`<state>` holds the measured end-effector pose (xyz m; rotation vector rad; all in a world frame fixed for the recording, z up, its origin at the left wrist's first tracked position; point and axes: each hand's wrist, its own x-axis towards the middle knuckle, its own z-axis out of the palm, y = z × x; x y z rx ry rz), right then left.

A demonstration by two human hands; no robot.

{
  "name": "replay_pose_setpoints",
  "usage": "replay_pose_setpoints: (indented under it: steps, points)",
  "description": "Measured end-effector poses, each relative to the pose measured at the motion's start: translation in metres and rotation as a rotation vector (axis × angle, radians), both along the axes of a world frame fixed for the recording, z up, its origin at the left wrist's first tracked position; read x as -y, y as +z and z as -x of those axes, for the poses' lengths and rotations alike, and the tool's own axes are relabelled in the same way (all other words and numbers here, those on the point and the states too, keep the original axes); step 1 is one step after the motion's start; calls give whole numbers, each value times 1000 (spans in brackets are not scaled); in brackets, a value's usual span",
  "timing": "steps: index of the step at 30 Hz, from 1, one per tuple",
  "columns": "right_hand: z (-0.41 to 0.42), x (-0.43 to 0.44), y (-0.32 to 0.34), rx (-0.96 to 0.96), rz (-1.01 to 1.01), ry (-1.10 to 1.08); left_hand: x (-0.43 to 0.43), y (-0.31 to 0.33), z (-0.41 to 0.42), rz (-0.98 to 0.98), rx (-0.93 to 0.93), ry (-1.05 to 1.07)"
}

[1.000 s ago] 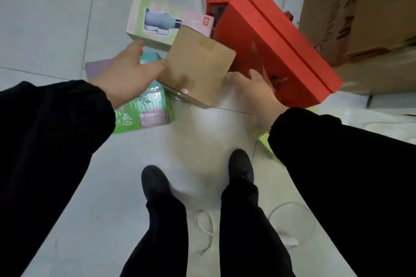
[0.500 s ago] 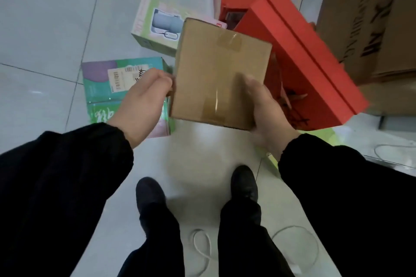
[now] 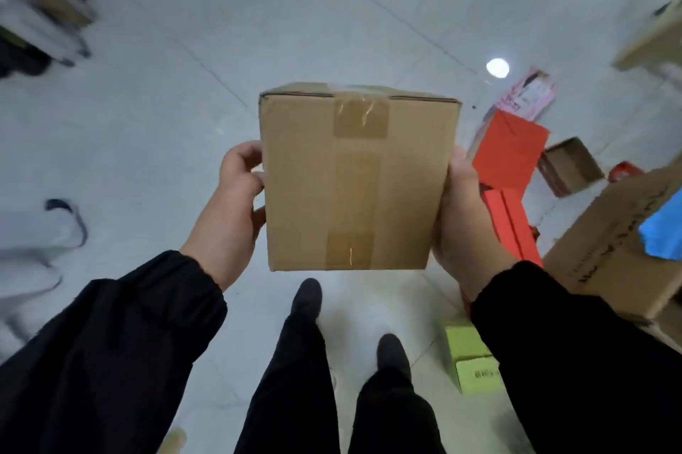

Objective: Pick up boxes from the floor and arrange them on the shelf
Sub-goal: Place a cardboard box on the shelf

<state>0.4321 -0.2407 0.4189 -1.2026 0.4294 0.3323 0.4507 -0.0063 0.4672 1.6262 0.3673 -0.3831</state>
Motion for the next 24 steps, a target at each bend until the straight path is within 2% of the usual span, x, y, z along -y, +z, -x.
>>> replay_pose_setpoints:
  steps: [4, 10, 14, 19, 24]
  points:
    - [2, -85, 93, 224, 2, 401, -55, 94, 74, -1, 102, 345]
    - [69, -223, 199, 395, -127, 842, -148, 189, 227, -101, 311, 747]
    - [152, -309, 246, 507, -185, 1100, -194, 229, 344, -146, 381, 1040]
    - [277, -397, 282, 527, -266, 1356, -224, 257, 496, -78, 469, 1382]
    - [409, -466, 315, 564, -365, 1566, -236, 285, 636, -117, 487, 1710]
